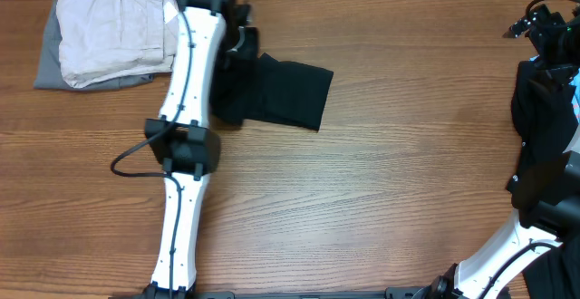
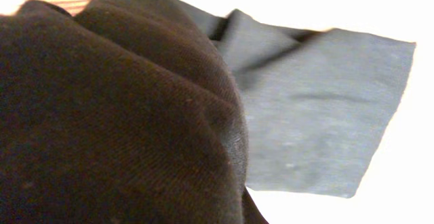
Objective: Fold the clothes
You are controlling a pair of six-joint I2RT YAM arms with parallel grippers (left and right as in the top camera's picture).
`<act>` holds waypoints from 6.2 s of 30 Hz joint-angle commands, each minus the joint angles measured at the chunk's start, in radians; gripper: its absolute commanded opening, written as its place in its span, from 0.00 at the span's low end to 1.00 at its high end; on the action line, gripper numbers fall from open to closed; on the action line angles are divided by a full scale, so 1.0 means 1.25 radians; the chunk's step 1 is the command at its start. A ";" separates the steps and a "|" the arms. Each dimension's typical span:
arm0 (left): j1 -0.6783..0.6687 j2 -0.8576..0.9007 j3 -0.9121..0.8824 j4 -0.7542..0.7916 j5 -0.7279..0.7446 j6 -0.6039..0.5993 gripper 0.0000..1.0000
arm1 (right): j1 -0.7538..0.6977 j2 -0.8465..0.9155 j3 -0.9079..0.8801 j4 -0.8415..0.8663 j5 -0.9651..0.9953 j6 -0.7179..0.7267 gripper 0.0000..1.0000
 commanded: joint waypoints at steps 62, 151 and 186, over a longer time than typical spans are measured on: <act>-0.351 -0.112 -0.321 0.219 0.060 -0.018 0.39 | -0.001 -0.005 0.006 0.003 0.002 -0.008 1.00; -0.269 -0.178 -0.268 0.161 -0.018 -0.010 0.81 | -0.001 -0.005 0.006 0.003 0.002 -0.008 1.00; -0.171 -0.186 -0.293 0.297 -0.044 -0.037 0.87 | -0.001 -0.005 0.006 0.004 0.002 -0.008 1.00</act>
